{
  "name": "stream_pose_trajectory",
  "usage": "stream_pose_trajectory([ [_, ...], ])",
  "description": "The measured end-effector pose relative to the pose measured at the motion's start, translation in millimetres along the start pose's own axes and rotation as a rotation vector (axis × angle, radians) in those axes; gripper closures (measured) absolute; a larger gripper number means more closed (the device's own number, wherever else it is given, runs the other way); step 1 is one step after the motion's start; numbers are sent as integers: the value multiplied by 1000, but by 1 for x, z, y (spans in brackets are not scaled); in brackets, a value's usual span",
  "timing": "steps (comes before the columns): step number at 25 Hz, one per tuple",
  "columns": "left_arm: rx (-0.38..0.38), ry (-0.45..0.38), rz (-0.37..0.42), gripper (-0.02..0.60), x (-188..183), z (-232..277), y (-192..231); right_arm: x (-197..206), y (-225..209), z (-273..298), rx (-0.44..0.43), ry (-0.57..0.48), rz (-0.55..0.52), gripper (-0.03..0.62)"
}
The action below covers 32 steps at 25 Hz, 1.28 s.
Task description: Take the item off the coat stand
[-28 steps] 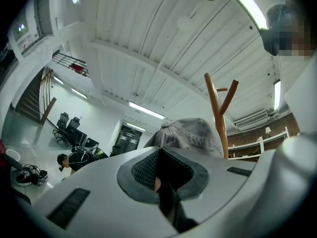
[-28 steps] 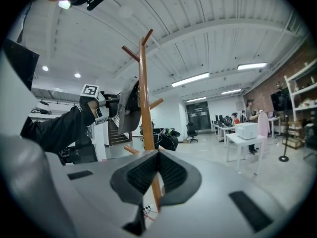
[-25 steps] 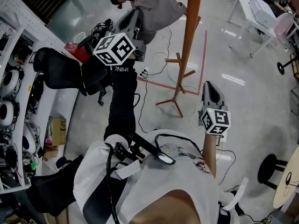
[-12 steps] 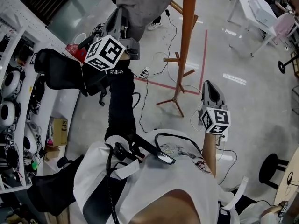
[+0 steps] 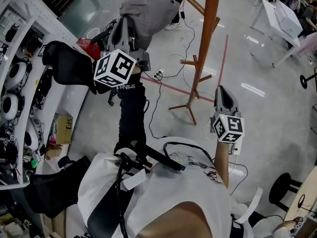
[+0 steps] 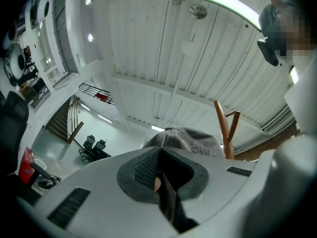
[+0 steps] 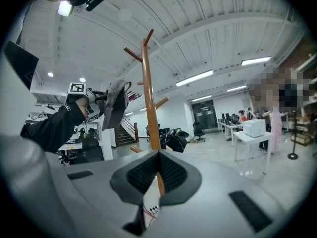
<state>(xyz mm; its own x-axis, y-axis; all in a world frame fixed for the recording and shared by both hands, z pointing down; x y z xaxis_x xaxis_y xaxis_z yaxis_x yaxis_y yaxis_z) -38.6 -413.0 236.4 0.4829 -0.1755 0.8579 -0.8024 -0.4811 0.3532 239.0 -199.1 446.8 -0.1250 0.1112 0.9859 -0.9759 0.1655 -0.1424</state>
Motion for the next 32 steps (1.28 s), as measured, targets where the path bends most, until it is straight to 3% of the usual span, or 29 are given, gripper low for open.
stream_pose_trajectory([
  [20, -153, 63, 45, 568, 8, -106, 30, -10, 64, 37, -228, -9, -30, 589],
  [32, -195, 94, 48, 568, -9, -171, 41, -14, 127, 23, -290, 10, -67, 589],
])
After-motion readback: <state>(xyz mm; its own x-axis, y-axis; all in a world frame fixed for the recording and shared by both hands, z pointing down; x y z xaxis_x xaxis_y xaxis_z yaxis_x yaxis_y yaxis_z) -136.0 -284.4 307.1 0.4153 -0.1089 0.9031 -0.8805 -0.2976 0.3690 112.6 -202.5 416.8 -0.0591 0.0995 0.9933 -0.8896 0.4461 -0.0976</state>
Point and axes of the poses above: the fingertips, and each gripper's own axes: z forward along the fingers, y to its left, x out of its underside, the point moved 3 cm from there along -z, backward along the fingers, and after that the axes turned 9 degrees about -x, right-handed, at the moved point
